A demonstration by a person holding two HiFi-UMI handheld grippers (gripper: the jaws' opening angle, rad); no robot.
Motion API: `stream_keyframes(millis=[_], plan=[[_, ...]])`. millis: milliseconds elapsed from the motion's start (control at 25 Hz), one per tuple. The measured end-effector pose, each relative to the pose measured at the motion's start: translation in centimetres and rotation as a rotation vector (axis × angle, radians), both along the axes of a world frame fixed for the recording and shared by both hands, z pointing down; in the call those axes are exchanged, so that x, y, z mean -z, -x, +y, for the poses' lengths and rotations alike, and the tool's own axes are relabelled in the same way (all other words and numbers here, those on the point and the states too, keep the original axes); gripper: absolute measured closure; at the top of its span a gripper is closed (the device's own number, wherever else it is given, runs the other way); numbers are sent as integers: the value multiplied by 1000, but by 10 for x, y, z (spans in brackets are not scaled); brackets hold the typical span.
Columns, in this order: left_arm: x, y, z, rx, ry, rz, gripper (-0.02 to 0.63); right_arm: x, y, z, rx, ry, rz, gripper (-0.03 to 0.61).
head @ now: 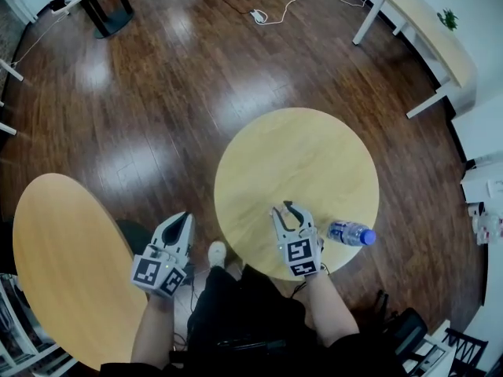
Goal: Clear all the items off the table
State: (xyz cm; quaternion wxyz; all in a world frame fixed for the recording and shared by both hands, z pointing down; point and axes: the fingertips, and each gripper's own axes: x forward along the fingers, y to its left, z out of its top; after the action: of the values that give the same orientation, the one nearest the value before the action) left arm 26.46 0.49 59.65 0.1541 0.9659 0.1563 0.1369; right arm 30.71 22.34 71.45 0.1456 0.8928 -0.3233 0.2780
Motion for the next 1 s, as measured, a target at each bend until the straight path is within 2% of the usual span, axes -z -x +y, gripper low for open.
stream_keyframes(millis=[120, 200, 320, 400, 520, 600, 640, 720, 840, 960, 1000], plan=[[7, 1, -1, -6, 14, 15, 614, 29, 3, -2, 9, -5, 61, 461], [17, 0, -1, -14, 18, 32, 614, 54, 0, 4, -28, -55, 80, 476], [41, -8, -7, -13, 21, 88, 614, 111, -12, 15, -100, -253, 119, 477], [53, -16, -13, -11, 26, 136, 614, 155, -24, 21, -135, -393, 196, 477], [55, -18, -27, 2, 38, 188, 614, 201, -30, 31, -169, -471, 322, 477], [54, -11, -39, 26, 58, 196, 614, 220, -22, 42, -208, -531, 358, 479], [54, -9, -46, 41, 69, 200, 614, 226, -18, 47, -232, -563, 371, 508], [57, -13, -61, 79, 97, 215, 614, 233, -16, 55, -268, -586, 401, 509], [66, -25, -75, 121, 112, 250, 614, 235, -18, 67, -322, -562, 445, 511], [80, -36, -69, 94, 86, 286, 614, 234, -20, 84, -394, -541, 481, 541], [87, -41, -66, 79, 84, 302, 614, 233, -22, 87, -415, -532, 489, 573]])
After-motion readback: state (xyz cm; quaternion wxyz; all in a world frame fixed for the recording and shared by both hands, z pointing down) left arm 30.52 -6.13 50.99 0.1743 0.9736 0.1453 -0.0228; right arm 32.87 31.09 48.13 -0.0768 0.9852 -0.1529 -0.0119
